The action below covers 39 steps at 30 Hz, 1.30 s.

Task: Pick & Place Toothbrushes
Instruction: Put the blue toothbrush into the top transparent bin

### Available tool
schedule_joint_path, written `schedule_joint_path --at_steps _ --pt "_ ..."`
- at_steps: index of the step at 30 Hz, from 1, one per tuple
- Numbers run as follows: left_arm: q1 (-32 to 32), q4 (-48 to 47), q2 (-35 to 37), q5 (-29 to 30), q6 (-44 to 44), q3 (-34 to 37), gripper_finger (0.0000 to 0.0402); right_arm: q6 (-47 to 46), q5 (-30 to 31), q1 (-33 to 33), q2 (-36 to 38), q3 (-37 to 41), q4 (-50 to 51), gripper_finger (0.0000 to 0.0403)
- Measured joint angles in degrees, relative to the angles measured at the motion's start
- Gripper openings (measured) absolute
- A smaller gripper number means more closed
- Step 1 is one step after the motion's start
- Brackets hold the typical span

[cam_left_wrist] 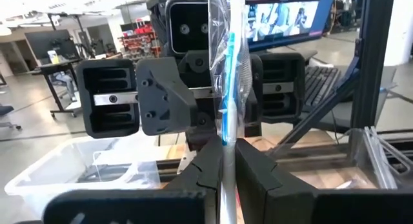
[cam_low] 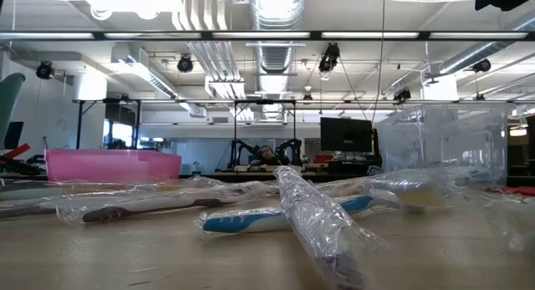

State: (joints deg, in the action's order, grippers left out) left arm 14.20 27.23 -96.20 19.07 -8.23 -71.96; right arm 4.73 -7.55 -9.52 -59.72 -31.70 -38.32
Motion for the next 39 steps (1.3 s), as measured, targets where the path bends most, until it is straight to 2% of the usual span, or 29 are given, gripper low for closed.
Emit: schedule_joint_path --at_steps 21,27,39 --pt "-0.33 0.27 -0.26 0.02 -0.22 0.03 0.0028 1.68 0.17 0.02 0.0 0.11 0.32 0.0029" --pt "-0.33 0.23 -0.31 0.0 0.49 0.04 0.0034 1.51 0.19 0.02 0.0 0.11 0.39 0.0027" --pt "-0.22 -0.52 -0.12 0.06 0.27 0.11 0.0093 1.09 0.13 0.02 0.0 0.11 1.43 0.0025"
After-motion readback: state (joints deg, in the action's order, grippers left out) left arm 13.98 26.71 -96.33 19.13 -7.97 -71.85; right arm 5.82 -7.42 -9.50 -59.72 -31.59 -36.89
